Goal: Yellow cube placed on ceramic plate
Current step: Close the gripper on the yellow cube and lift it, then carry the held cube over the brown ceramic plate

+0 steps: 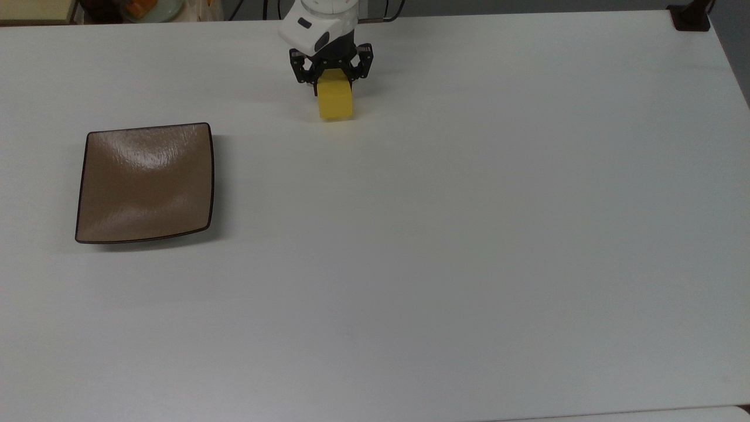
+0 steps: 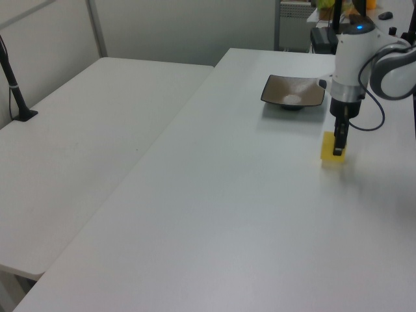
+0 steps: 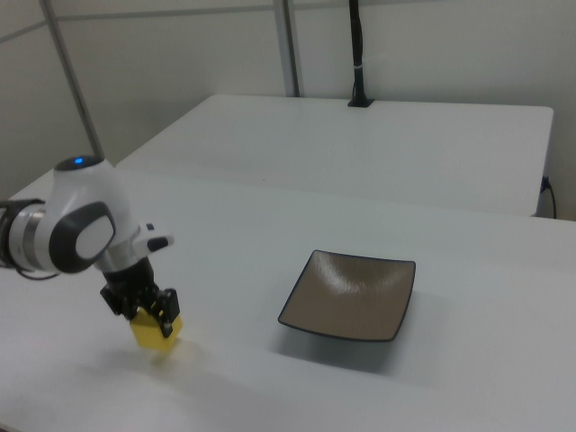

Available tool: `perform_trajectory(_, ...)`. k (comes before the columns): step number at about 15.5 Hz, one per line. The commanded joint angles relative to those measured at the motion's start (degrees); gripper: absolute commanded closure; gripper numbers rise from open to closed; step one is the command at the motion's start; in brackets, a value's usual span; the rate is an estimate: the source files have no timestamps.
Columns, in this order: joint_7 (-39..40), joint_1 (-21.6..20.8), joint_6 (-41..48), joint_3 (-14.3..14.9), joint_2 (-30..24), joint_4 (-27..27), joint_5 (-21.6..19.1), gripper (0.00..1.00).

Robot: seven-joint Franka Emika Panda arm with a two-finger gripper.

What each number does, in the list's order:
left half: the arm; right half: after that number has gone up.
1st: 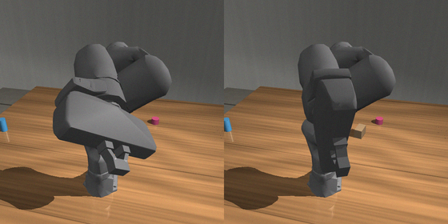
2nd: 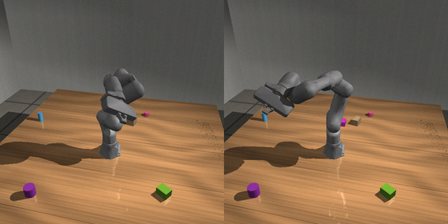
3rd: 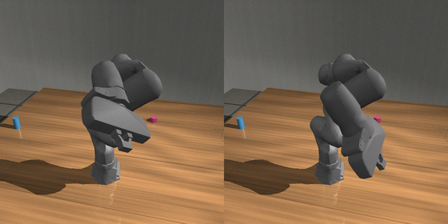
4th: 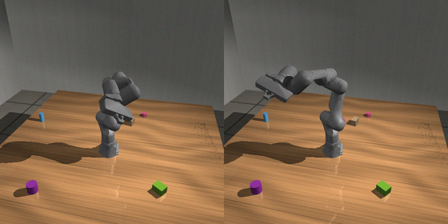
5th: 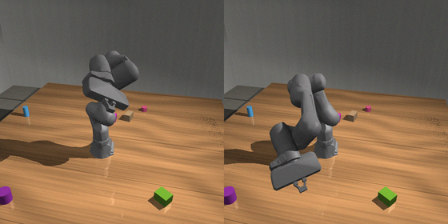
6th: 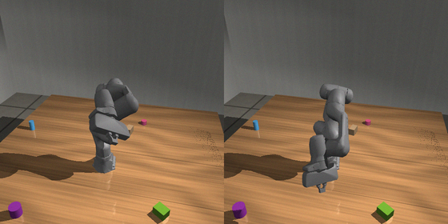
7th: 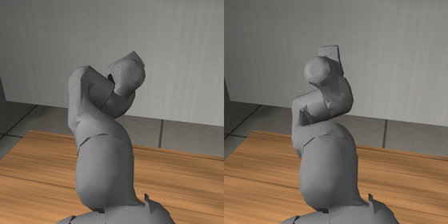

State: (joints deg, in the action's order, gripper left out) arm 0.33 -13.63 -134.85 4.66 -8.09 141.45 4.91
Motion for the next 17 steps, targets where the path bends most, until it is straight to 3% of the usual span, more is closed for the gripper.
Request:
perform_trajectory(1, -0.86, 0.97, 11.68, 0.17, -0.35, -9.94, 0.28, 0.74)
perform_trajectory(6, 3.78, 3.52, 25.75, 0.70, -0.35, -24.27, -7.18, 0.74)
perform_trajectory(10, 5.90, 6.24, 32.44, 0.79, -0.18, -31.49, -8.42, 0.74)
perform_trajectory(14, 9.93, 9.93, 33.51, 1.05, 0.96, -35.97, -10.62, 0.74)
perform_trajectory(17, 13.89, 14.67, 34.12, 0.97, 4.82, -41.59, -13.07, 0.74)
